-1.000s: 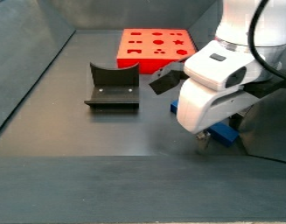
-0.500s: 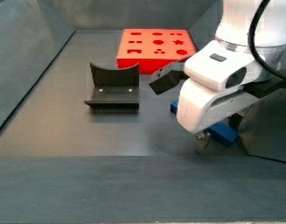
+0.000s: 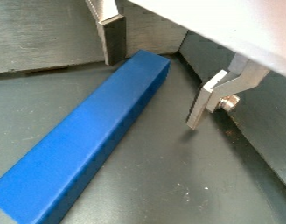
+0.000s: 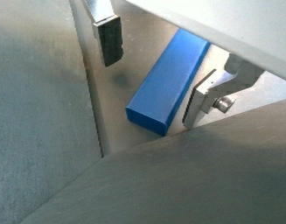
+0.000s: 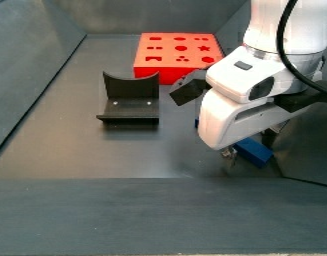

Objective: Pick up the rectangle object. Move up. Place the rectangle object on the fixture. Regrasp the rectangle object. Move to above the board. Insert the rectangle object.
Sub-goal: Pick up the rectangle object.

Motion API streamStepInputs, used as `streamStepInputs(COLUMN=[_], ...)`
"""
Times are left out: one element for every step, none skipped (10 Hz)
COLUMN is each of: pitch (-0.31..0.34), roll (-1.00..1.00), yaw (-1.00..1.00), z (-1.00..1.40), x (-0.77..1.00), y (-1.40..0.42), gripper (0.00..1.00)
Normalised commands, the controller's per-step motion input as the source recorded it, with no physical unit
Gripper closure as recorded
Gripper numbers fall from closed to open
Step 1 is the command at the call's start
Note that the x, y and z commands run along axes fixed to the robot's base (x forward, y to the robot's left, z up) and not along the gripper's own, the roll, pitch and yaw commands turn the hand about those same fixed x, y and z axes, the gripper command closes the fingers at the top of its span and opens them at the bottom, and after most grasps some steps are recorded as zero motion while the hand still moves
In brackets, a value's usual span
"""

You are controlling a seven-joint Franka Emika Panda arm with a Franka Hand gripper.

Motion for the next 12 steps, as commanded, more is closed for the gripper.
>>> streamStepInputs(pitch=[0.046, 0.000, 0.000, -0.027, 0.010, 0.023, 0.000, 0.000, 0.000, 0.000, 0.000, 0.000], roll=[-0.25, -0.22, -0.14, -0.01, 0.00, 0.00, 0.00, 0.00, 0.00, 0.00, 0.00, 0.00], yaw=[0.40, 0.52, 0.49, 0.05, 0.00, 0.00, 0.00, 0.00, 0.00, 0.00, 0.00, 0.00], z=[-0.57, -0.46, -0.30, -0.03, 0.00, 0.00, 0.00, 0.00, 0.00, 0.00, 0.00, 0.00], x=[-0.06, 0.00, 0.00, 0.00, 0.00, 0.00, 0.00, 0.00, 0.00, 0.00, 0.00, 0.00], y=[0.07, 0.00, 0.00, -0.02, 0.00, 0.00, 0.00, 0.00, 0.00, 0.00, 0.00, 0.00], gripper=[0.00, 0.00, 0.00, 0.00, 0.00, 1.00, 1.00, 1.00, 1.00, 1.00, 1.00, 1.00])
